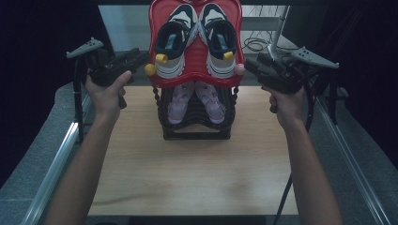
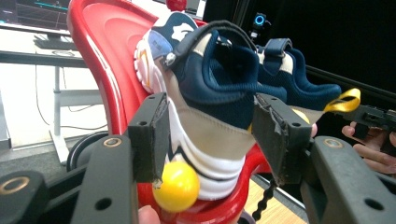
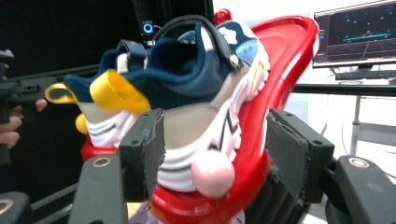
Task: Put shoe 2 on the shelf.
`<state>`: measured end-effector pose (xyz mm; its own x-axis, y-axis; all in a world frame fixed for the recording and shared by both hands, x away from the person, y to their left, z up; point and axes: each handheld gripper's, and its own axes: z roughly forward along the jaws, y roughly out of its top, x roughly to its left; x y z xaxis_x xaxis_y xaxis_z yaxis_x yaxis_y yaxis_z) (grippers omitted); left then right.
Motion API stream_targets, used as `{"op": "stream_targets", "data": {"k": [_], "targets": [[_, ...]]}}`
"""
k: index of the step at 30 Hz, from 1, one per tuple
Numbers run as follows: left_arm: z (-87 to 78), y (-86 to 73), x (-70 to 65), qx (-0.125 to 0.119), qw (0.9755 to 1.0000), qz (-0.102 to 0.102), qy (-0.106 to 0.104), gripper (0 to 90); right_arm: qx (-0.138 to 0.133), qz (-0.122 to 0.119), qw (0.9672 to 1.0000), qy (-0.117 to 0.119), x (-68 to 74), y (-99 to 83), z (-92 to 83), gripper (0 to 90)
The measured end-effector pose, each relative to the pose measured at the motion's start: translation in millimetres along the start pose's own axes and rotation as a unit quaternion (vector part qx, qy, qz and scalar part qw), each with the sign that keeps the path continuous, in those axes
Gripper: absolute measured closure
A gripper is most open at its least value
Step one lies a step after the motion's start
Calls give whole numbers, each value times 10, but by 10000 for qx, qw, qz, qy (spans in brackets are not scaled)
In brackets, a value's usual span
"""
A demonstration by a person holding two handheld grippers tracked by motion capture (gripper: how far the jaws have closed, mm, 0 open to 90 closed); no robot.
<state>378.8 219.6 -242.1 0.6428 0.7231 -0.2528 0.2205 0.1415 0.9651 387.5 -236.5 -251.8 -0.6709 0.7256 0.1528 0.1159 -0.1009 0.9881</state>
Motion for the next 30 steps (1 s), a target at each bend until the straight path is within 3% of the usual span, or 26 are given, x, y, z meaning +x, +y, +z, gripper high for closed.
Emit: {"op": "stream_targets", "data": {"k": [13,23,30], "targets": [[-161,-229,-22,108,9997,223,73,466,103,-4,9999,-68,-34,-309,-146,380],[-259,-631,-33,362,9992,177,32,466,277,130,9994,-138,-79,-645,-239,380],[-336,-925,-13,517,9985,181,62,465,242,333,9990,-153,-99,-909,-380,383]]}}
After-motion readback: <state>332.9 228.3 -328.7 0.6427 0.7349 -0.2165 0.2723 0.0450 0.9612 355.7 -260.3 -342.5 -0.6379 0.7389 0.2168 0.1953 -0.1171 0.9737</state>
